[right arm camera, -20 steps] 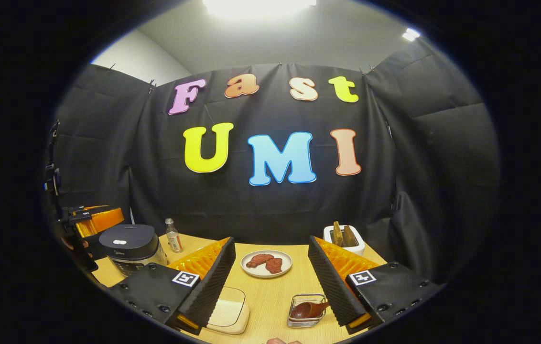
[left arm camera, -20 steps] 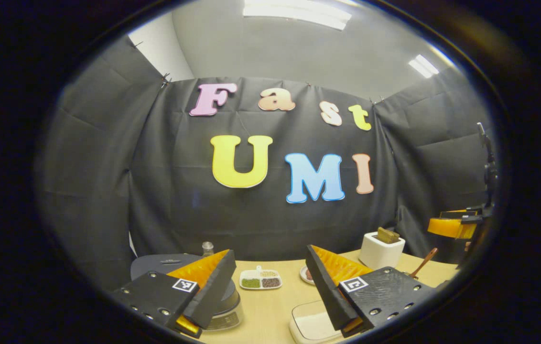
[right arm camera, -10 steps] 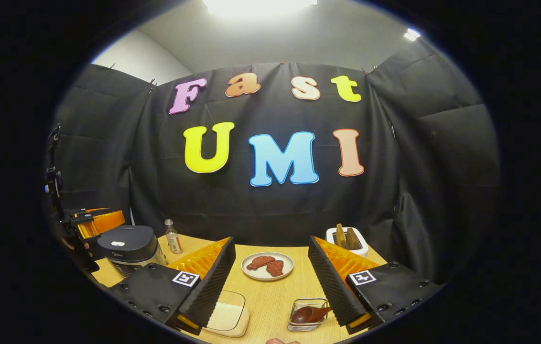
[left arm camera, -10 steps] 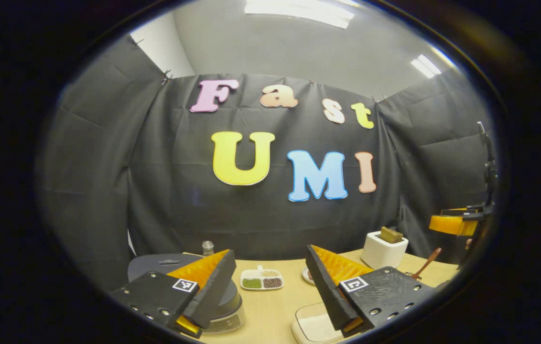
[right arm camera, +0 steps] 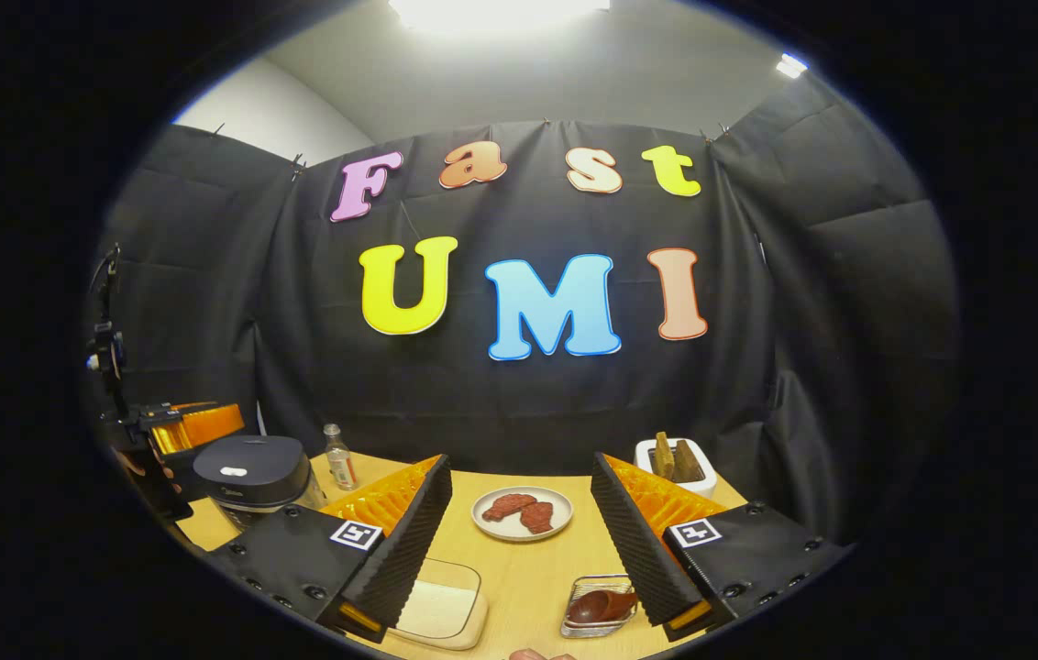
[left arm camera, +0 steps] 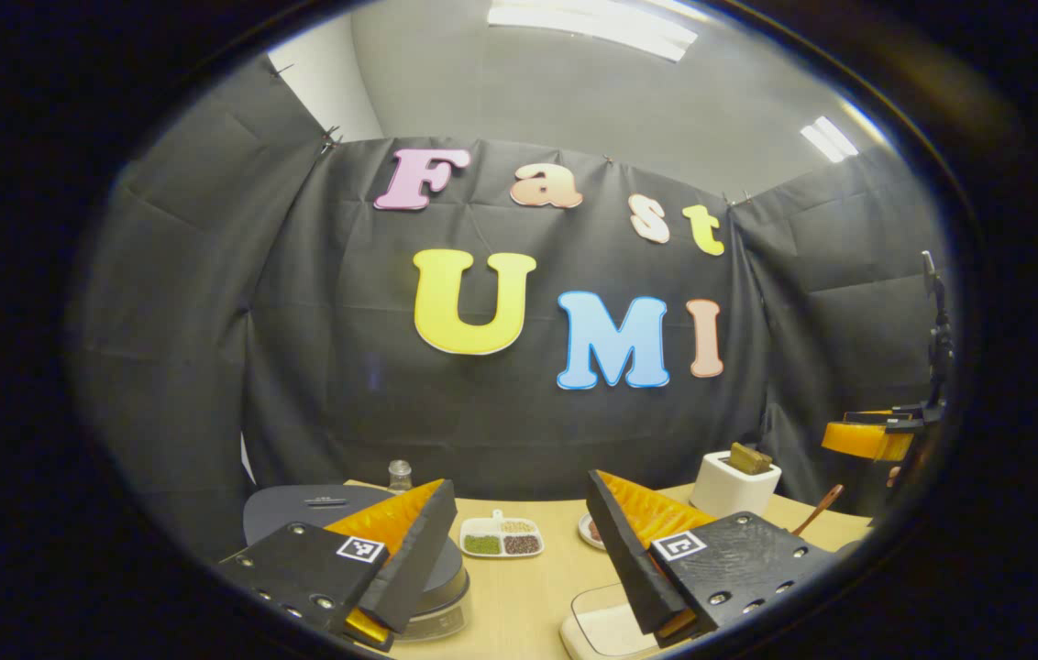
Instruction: Close the left gripper, press the button to open the rice cooker; take a wooden spoon from the chopstick holder with the right hand, scoop a spoonful of rice and pour it into the rice cooker, then put the wooden spoon back into the chopstick holder.
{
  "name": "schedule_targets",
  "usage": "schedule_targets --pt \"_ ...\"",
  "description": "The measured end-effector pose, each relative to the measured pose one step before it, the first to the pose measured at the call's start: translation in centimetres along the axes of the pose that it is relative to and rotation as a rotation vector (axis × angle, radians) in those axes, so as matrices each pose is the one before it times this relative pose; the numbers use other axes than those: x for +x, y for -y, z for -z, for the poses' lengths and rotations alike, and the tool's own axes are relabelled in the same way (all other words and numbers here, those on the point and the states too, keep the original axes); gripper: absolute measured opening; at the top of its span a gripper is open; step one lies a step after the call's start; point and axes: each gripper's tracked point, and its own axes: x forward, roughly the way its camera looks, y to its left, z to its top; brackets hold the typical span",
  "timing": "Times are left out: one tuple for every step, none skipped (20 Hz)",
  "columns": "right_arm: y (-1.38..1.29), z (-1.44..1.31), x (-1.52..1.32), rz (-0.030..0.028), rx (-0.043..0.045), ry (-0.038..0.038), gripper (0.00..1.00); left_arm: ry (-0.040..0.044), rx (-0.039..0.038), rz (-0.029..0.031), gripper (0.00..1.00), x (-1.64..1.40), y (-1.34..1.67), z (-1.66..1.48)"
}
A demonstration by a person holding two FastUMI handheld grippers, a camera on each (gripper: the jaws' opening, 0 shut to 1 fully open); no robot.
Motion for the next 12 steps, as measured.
schedule_targets --pt "-0.308 -0.255 0.162 -0.00937 0.00328 0.00744 0.98 -0.00354 -0.00614 0.00261 0.89 -0.147 -0.228 0.189" --pt "0.006 -0.083 0.285 -0.00128 -0.00374 0.00298 0.98 0.00131 -0.00144 -0.00078 0.9 -0.333 -0.206 -0.169" --pt "0.039 -0.014 0.145 0.00201 -0.00868 -0.00139 0.98 0.00079 0.00094 -0.00753 0.79 0.005 -0.349 -0.116" --pt "0.058 0.188 -0.083 0.00147 -0.00857 -0.00633 0.98 -0.00463 0.00652 -0.00212 0.67 -0.172 -0.204 -0.067" --pt "-0.112 0.197 0.003 -0.00274 -0.00897 -0.00776 0.98 -0.00674 0.01041 0.00449 0.67 -0.099 0.047 0.009" --pt "-0.177 0.223 -0.081 -0.00397 -0.00956 -0.00747 0.98 0.00125 0.01603 0.00889 0.67 -0.089 0.045 -0.307" --pt "-0.029 0.167 -0.001 -0.00116 -0.00917 -0.00609 0.98 0.00369 0.0175 -0.0088 0.59 -0.121 -0.526 -0.18" --pt "0.005 0.176 0.109 0.0035 -0.00722 -0.00458 0.98 -0.01421 0.00685 -0.00046 0.5 0.039 -0.247 0.18" --pt "0.086 0.064 0.111 0.0062 -0.00623 -0.00315 0.98 -0.02233 0.00325 0.01581 0.42 0.082 0.275 0.793" --pt "-0.187 0.191 0.164 0.00359 -0.00588 -0.00255 0.98 -0.01445 -0.00304 0.01202 0.42 0.156 0.126 0.392" --pt "-0.227 0.108 0.108 -0.0009 -0.00557 -0.00301 0.98 -0.00768 -0.00929 0.00391 0.42 0.561 -0.066 0.394" --pt "-0.34 0.349 0.14 -0.00454 -0.0055 -0.00673 0.98 0.00091 -0.0242 -0.04243 0.42 -0.106 -1.32 -0.005"
